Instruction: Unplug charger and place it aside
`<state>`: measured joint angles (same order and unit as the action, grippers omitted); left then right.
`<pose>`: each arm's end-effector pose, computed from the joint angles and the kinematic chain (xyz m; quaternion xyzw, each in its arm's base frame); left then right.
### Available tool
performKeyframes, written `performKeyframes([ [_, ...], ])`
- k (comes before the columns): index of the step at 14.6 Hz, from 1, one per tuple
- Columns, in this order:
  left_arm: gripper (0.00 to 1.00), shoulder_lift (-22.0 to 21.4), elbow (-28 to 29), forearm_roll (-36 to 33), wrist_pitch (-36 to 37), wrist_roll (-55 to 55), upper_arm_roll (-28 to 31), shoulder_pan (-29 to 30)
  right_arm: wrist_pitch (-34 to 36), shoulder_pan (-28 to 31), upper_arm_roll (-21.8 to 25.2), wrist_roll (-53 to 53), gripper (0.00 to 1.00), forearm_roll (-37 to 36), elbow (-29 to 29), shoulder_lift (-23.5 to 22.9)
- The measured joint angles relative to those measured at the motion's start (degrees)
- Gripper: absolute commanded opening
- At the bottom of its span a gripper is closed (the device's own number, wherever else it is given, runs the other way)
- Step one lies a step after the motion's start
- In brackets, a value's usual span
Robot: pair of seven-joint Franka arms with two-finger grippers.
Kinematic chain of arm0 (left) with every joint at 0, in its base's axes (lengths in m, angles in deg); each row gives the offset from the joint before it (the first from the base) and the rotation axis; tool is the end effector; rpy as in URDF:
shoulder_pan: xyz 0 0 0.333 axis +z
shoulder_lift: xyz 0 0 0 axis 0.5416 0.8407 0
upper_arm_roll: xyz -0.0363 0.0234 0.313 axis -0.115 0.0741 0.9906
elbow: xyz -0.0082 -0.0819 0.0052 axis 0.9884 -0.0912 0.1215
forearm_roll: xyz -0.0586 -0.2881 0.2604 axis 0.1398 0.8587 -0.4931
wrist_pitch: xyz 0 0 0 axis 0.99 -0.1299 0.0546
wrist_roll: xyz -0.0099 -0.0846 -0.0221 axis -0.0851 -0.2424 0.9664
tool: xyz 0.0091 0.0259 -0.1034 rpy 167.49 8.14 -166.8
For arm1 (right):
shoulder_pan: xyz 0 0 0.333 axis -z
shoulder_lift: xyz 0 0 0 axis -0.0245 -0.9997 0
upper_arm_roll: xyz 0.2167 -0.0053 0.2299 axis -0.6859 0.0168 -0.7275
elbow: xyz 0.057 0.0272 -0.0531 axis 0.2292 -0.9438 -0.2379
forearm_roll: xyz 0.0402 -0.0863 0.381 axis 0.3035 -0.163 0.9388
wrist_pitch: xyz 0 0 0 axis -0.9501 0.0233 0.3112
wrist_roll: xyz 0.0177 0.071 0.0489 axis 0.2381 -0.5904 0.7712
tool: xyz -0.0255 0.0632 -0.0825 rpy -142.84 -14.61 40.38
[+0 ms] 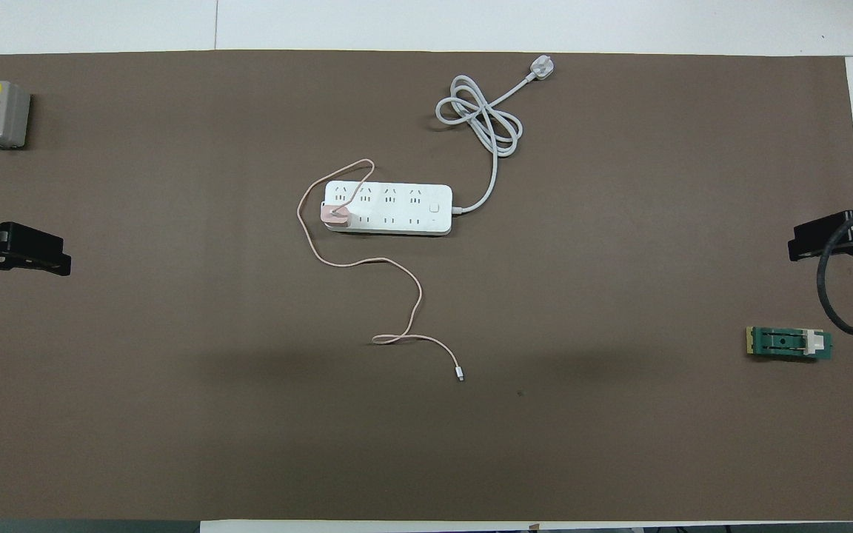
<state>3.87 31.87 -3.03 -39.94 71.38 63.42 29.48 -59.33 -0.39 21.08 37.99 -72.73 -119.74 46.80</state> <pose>0.5224 -0.0262 0.6095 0.9986 -0.0007 -0.0522 0.0104 0.5276 -0.0188 0.6263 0.9994 -0.0108 -0.0306 0.0078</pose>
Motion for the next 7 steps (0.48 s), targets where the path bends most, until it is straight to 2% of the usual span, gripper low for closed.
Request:
performKeyframes([
  [7, 1.0, -0.06, 0.53, 0.0, -0.06, 0.02, -0.05, -0.01, 0.0, 0.0, 0.0, 0.0, 1.0, -0.03, 0.0, 0.0],
])
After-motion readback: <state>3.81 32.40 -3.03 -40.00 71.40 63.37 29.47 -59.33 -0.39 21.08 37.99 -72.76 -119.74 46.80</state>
